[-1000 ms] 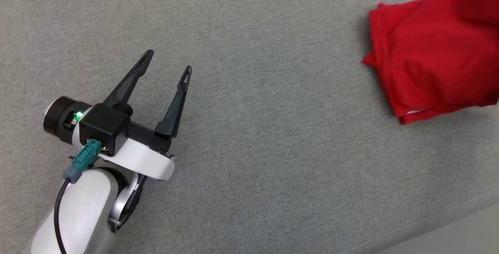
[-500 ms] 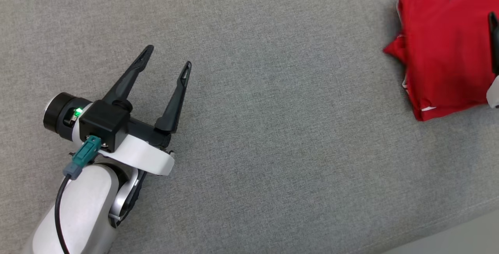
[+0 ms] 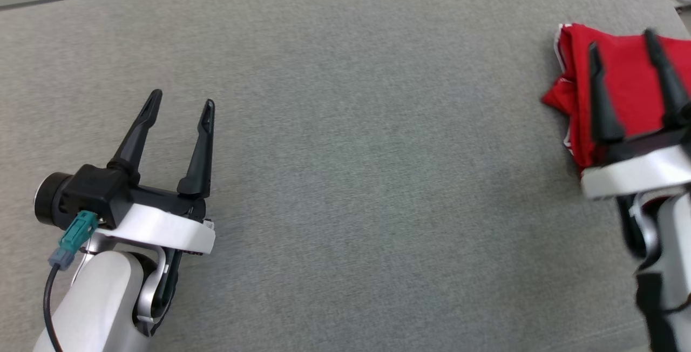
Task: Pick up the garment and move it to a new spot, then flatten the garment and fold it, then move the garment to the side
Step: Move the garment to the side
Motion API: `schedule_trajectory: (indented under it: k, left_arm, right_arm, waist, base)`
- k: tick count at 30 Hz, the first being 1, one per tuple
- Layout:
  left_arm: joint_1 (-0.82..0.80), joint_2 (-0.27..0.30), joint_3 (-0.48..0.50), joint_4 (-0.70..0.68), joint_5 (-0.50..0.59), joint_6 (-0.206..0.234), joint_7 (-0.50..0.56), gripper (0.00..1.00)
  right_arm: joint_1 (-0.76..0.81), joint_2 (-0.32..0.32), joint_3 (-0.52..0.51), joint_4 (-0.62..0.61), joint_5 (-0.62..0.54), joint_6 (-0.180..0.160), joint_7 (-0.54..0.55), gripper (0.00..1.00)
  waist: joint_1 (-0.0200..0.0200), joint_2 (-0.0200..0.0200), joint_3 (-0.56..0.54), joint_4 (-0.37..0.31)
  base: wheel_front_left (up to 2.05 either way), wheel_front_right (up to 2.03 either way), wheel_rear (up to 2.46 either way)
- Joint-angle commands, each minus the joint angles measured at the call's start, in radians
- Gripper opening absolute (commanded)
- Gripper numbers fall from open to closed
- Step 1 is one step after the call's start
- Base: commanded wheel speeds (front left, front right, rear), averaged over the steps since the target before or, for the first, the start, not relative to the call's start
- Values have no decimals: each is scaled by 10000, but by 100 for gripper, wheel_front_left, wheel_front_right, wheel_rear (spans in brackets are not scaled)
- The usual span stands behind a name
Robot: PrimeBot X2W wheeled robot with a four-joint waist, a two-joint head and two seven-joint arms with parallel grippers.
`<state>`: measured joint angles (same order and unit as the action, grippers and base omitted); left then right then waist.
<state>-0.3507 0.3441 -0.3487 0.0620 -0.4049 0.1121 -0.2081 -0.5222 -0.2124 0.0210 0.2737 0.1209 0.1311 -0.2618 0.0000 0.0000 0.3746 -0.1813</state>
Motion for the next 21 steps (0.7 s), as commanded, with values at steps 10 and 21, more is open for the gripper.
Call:
schedule_trajectory:
  k: [10, 21]
  left_arm:
    - [906, -77, 513, 123, -388, 211, -415, 100]
    - [2225, 79, 652, 261, -403, 311, -532, 100]
  right_arm:
    - [2435, 1032, 448, -1470, -46, -5, 402, 100]
    - [4068, 1369, -183, -1654, -227, -5, 715, 100]
  waist:
    - [0, 0, -1302, 1354]
    - [0, 0, -2519, 1772]
  base:
    - [0, 0, 0]
    - [0, 0, 0]
